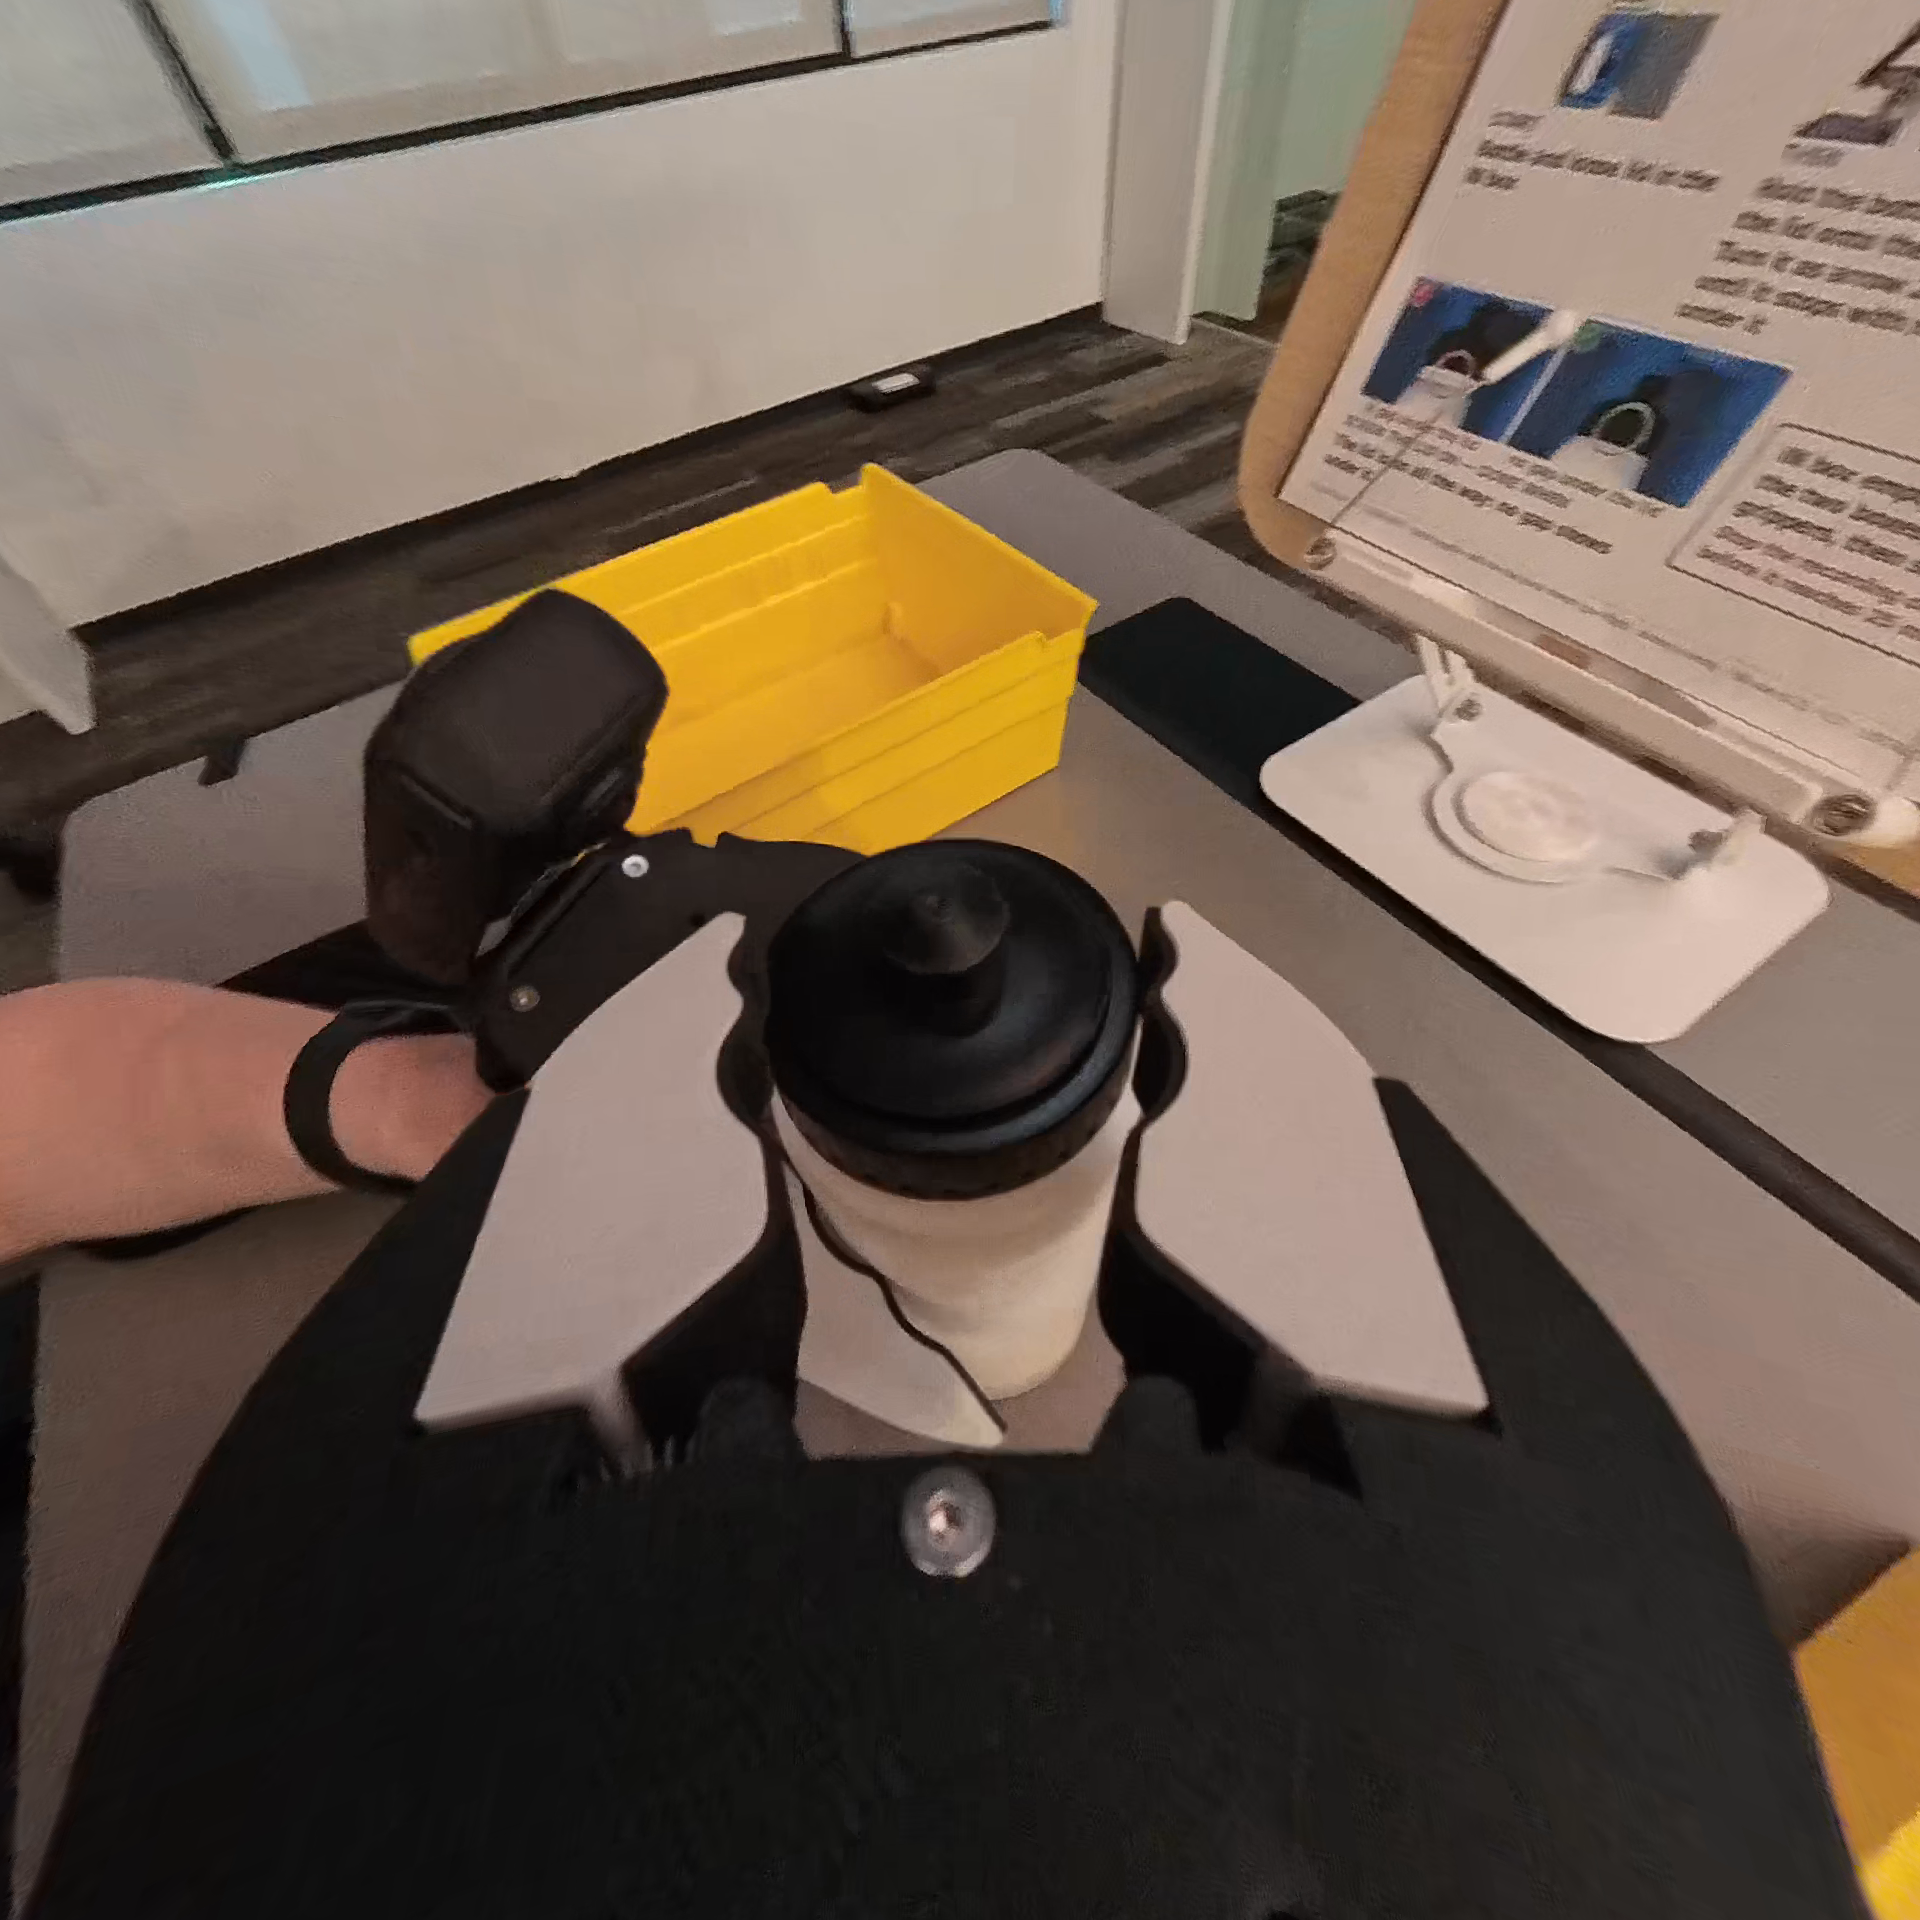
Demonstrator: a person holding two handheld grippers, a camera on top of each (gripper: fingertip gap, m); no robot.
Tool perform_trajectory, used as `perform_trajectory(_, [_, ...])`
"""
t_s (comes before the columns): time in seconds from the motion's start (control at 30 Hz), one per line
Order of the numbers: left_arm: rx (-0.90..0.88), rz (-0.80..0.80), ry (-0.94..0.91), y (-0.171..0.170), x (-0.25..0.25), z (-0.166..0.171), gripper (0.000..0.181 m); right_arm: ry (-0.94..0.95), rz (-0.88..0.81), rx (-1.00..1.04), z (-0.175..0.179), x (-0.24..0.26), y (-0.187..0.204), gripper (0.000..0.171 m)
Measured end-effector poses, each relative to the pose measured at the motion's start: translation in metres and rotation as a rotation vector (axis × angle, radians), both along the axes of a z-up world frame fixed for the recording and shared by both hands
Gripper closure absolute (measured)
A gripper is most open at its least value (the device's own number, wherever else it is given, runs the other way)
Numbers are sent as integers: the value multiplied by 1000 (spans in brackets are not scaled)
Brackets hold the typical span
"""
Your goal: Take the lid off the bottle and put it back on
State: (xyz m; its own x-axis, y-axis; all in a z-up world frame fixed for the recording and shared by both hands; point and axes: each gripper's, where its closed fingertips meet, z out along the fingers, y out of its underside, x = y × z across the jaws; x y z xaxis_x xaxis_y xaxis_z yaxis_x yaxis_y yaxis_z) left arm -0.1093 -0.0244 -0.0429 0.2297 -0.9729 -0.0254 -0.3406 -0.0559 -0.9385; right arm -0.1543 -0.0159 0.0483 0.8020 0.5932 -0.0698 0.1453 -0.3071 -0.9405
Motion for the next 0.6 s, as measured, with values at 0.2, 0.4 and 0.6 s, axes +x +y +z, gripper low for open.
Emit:
perform_trajectory(0.2, [-3,-110,-13,-10,2,1,81,18,217,33,3,-8,-11,91])
perform_trajectory(0.4, [-3,-162,-20,-16,4,1,81,-9,464,100,-2,0,-22,96])
perform_trajectory(0.6, [-22,-87,-19,-9,3,1,81,1,339,65,-3,2,-15,100])
